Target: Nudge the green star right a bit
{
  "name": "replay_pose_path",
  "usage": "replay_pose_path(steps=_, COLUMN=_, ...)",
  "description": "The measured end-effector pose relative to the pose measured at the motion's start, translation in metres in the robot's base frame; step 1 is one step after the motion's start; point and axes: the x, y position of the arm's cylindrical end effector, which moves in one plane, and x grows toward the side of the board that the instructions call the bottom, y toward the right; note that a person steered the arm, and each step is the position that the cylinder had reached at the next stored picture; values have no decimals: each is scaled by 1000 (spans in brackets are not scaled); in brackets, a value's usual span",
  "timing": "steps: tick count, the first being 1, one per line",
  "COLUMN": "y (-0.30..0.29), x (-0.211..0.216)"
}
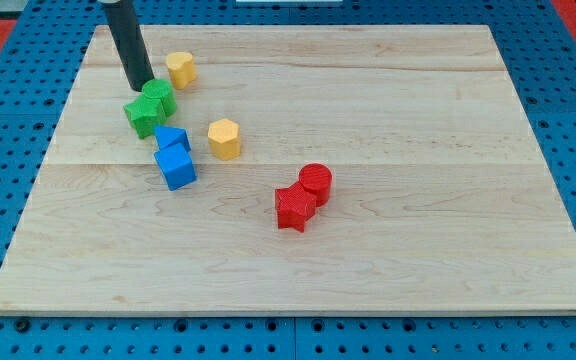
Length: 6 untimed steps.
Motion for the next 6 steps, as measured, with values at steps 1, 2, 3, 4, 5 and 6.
replay_pose_path(steps=1, y=-44, x=13)
replay_pose_path(steps=2, y=-27, x=44)
replay_pose_path(steps=3, y=-2, x=45)
replay_pose_path(steps=4, y=-17, x=34)
replay_pose_path(steps=5, y=-29, x=-4)
replay_pose_path(steps=6, y=6, x=-30)
